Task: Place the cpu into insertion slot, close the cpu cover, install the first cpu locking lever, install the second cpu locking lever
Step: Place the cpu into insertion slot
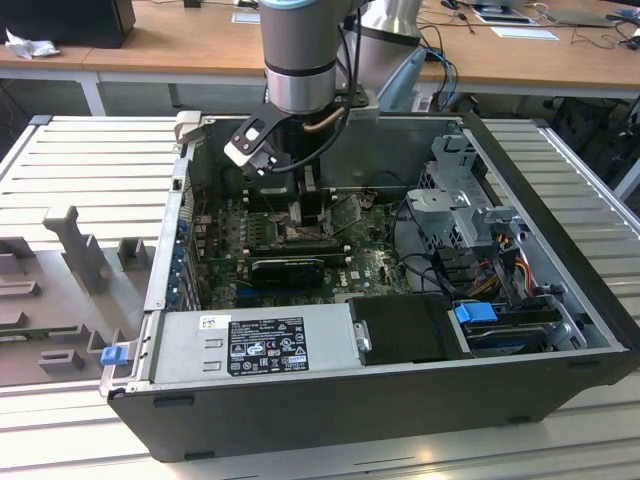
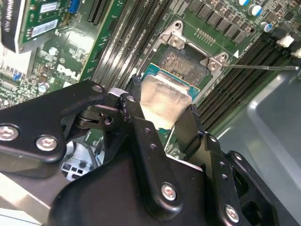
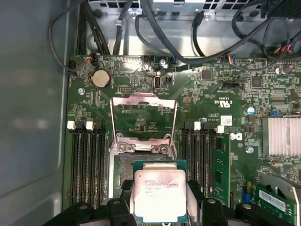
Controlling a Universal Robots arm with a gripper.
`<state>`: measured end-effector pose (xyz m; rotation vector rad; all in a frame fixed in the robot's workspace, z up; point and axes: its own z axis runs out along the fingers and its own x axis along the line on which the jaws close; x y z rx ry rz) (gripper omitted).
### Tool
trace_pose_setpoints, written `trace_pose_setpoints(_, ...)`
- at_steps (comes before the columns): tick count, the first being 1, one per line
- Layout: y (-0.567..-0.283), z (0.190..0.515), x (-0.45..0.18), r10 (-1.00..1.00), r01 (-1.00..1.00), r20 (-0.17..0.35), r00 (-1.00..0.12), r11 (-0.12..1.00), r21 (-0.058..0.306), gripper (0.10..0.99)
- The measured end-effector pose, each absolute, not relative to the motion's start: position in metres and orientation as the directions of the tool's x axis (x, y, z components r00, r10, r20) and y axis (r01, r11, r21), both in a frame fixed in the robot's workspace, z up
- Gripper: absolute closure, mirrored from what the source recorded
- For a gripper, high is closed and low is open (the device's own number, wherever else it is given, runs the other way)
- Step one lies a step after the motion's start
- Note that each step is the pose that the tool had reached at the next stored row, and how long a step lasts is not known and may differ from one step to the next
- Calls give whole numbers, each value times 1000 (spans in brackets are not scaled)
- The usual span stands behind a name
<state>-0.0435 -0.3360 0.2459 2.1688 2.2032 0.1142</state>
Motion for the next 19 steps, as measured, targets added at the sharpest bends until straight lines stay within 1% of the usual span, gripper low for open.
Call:
trace_pose_setpoints(6,-333,238,-47,1000,996,18,-16,15,86,557)
trace_pose_setpoints(9,-326,231,-48,1000,996,18,-8,7,86,557)
trace_pose_setpoints(19,-322,213,-48,1000,996,18,-2,1,85,557)
